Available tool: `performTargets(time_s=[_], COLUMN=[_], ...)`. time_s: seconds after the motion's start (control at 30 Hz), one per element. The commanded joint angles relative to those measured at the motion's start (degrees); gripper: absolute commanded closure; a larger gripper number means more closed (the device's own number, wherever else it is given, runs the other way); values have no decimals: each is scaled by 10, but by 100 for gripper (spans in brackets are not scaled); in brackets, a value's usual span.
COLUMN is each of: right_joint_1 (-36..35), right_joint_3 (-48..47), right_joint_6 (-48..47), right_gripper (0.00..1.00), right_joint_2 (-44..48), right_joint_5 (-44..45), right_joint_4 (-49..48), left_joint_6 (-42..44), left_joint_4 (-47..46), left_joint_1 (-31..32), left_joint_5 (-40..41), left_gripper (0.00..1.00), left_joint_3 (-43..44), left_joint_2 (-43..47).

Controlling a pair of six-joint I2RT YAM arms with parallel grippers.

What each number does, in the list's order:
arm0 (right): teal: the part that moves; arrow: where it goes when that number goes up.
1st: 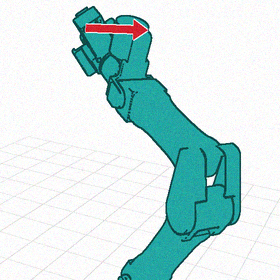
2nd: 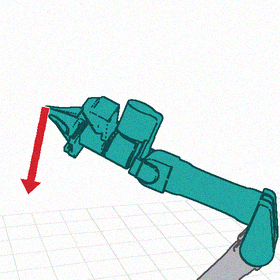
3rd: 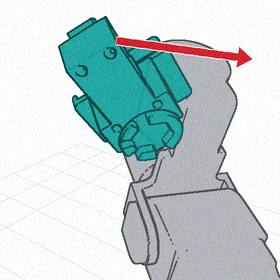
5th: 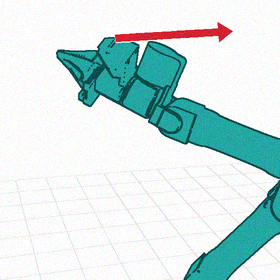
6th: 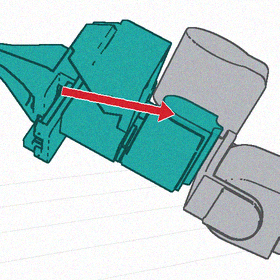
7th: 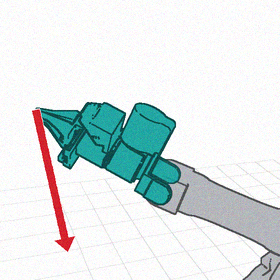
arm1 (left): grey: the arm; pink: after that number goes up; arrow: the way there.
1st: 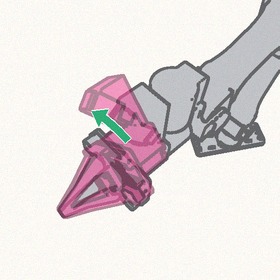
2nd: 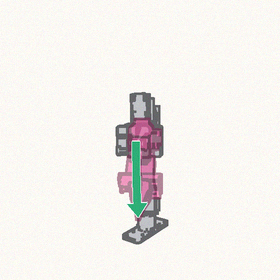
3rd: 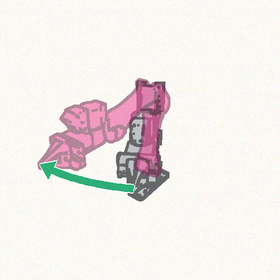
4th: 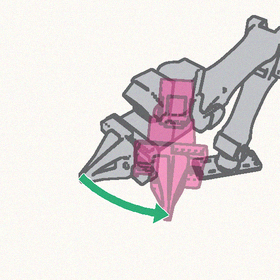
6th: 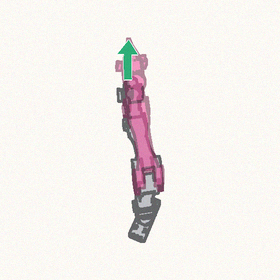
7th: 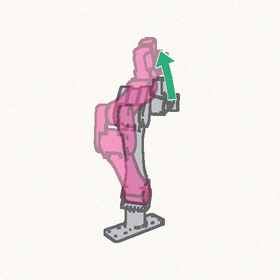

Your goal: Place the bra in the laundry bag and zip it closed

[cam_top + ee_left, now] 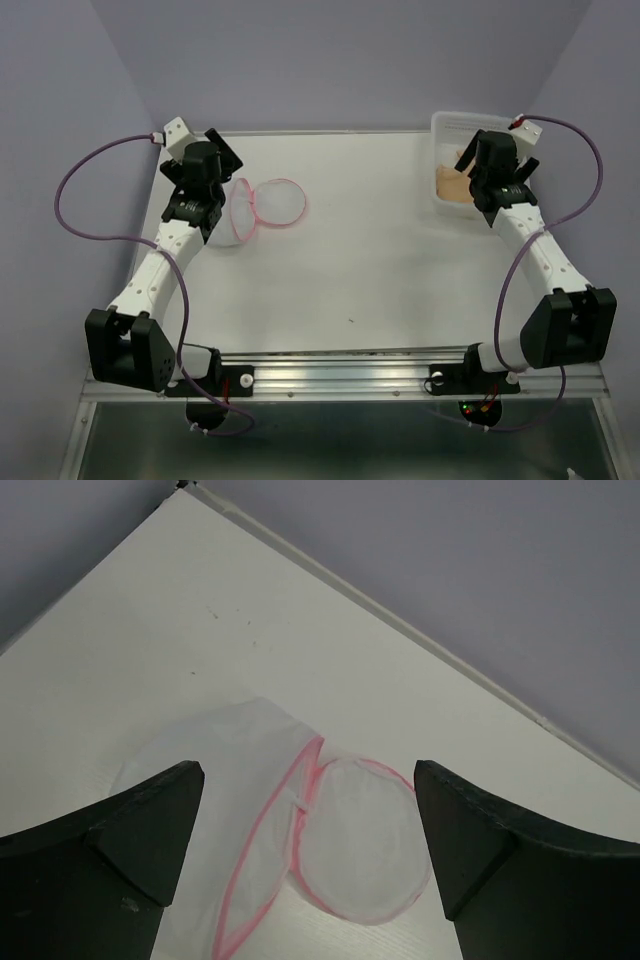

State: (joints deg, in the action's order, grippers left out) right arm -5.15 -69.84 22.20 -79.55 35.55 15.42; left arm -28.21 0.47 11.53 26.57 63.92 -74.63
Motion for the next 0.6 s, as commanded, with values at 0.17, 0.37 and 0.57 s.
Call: performTargets(time_s=[0.17,0.37,0.57], right_joint_1=[4,51,102], right_joint_3=[-62,-97,-162], right_joint_6=[-31,-8,18], right_gripper=[0,0,0], right_joint_2=[-54,-107,-205], right_joint_5=[19,-21,-58], right_joint_4=[-3,-2,6], left_joint_6=[30,62,69], left_joint_4=[-52,-118,-158], left_joint_1=[1,1,1], left_joint_5=[-24,-84,-102], left_gripper=[1,1,1], left_joint_3=[21,-34,-80], left_joint_2=[8,45,84])
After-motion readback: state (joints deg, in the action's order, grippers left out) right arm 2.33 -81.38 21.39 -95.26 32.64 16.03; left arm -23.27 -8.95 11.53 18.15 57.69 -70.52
